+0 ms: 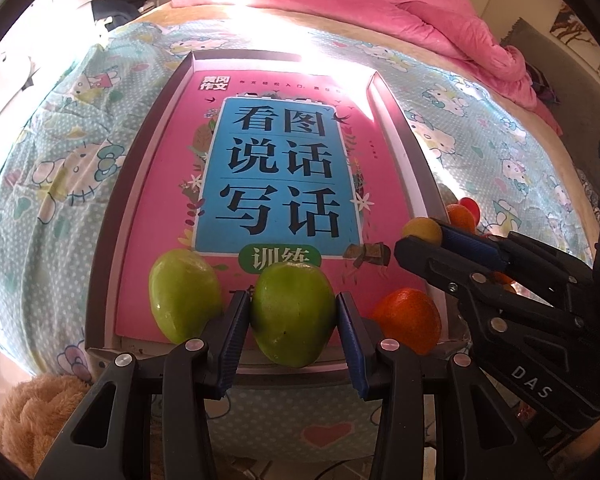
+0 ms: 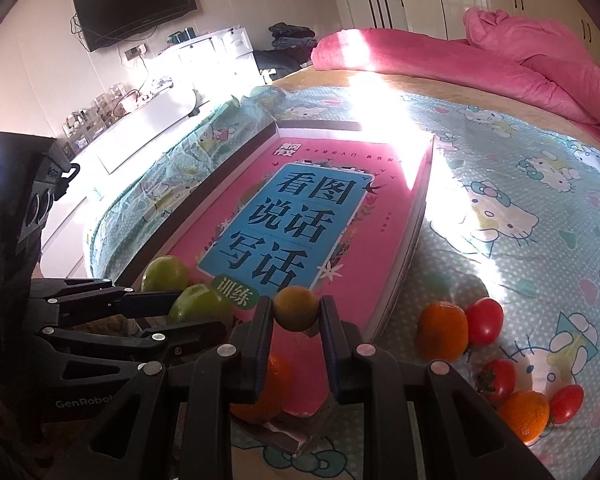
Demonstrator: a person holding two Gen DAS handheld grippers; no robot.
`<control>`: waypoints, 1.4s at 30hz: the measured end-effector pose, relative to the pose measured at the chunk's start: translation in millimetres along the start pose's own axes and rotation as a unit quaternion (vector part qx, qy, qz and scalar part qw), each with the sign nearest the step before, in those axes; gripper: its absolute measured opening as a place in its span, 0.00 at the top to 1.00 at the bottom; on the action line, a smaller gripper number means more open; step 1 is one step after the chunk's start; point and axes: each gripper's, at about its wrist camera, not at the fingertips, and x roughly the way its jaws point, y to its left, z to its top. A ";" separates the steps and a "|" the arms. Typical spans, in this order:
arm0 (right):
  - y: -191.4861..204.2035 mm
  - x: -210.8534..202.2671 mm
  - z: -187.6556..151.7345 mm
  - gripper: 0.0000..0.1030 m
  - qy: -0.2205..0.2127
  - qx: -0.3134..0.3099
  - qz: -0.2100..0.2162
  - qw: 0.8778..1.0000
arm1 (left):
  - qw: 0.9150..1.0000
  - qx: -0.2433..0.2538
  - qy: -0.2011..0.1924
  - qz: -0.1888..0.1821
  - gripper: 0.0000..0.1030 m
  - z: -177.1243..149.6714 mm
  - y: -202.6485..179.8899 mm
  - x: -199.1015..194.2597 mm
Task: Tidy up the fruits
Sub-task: 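Lower the apple beside the first apple and open the left tool while the right tool releases the brown fruit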
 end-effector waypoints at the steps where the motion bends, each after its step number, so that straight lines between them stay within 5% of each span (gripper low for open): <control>1: 0.3 2.7 0.4 0.77 0.004 -0.002 -0.001 1.000 | 1.000 -0.001 -0.001 0.002 0.56 0.3 0.9 -0.5; 13: -3.7 22.4 0.2 0.77 0.042 0.006 -0.009 0.999 | 1.000 -0.017 -0.006 0.006 0.56 1.1 11.4 -4.7; 42: -6.2 15.2 -3.7 0.75 0.035 0.028 0.000 0.999 | 1.000 -0.004 -0.002 0.004 0.55 -0.1 3.9 0.0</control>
